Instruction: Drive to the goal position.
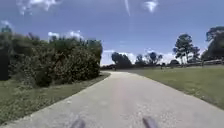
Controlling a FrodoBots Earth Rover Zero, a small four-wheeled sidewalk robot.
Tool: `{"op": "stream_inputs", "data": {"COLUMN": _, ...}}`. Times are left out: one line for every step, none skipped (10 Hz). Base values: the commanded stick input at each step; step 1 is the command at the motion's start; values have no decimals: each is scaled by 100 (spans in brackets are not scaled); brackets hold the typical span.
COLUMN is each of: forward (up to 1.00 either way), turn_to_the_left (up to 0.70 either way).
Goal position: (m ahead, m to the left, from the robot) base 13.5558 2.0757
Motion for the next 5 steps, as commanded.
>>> {"op": "stream_inputs", "data": {"forward": 50, "turn_to_the_left": 0}}
{"op": "stream_inputs", "data": {"forward": 50, "turn_to_the_left": 0}}
{"op": "stream_inputs", "data": {"forward": 50, "turn_to_the_left": 0}}
{"op": "stream_inputs", "data": {"forward": 50, "turn_to_the_left": 0}}
{"op": "stream_inputs", "data": {"forward": 50, "turn_to_the_left": 0}}
